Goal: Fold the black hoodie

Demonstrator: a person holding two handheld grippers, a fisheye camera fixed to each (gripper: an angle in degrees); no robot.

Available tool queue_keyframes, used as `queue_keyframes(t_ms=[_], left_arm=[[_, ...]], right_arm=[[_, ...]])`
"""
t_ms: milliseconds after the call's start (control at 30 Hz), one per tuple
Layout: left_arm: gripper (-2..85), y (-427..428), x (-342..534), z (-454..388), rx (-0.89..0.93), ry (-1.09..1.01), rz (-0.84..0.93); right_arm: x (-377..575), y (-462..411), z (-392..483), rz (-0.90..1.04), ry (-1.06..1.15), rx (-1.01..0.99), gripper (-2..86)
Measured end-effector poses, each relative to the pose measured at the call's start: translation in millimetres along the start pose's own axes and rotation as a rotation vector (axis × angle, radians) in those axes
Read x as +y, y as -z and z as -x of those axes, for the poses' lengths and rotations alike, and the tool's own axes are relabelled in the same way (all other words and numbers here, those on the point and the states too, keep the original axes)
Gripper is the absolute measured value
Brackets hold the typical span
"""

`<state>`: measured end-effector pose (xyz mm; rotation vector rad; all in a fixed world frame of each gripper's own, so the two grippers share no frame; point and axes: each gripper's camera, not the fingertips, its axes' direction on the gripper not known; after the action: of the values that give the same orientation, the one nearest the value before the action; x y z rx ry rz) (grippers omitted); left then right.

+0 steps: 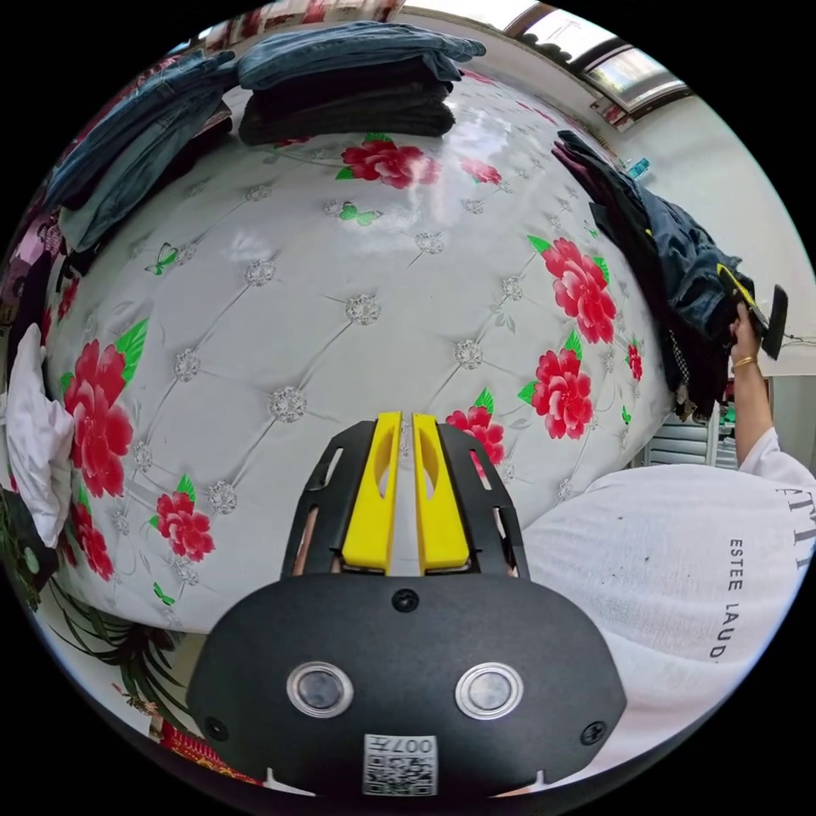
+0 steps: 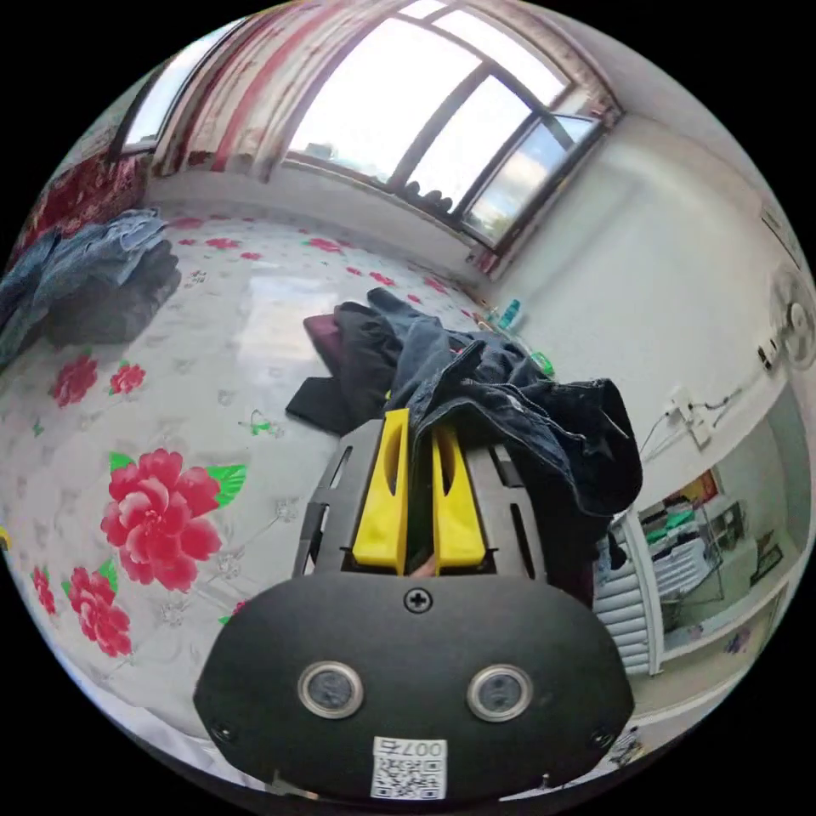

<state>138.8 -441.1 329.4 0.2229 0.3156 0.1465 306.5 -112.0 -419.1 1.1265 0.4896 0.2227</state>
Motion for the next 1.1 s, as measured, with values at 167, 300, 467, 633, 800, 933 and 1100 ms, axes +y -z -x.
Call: queue_keyframes(t_ms=[167,300,467,633,800,933,1100], left_arm=[[-0.5,5,1,-11,0.016,-0.017,-0.014],[-0.7,3,9,-9,0.007,-0.001,0.001],[-0.9,2,14,-1,0.03,0.04,0.011],[-1.0,6,15,-2,0.017,0.044,0.006],[-1.0,14,16,-2,0.02,0.028,0.0],[-1.0,23,20,1,0.023,0.036,-0.021],[-1.0,18,28,9,0.074,0.084,-0.002]], right_arm=[[-1,-12,36,0.084,0.003,-0.24,0.0],[-16,-13,14,0.111,-0.069,-0.399,-0.1],[-71,13,1,0.239,0.258,-0.419,-0.3],[-123,73,-54,0.186,0.443,-0.355,-0.3],[-150,154,-253,-0.263,-0.276,-0.13,0.2],[-87,144,-386,-0.364,-0.844,-0.119,2.2],[-32,85,-359,-0.135,-0.805,-0.028,9.1]])
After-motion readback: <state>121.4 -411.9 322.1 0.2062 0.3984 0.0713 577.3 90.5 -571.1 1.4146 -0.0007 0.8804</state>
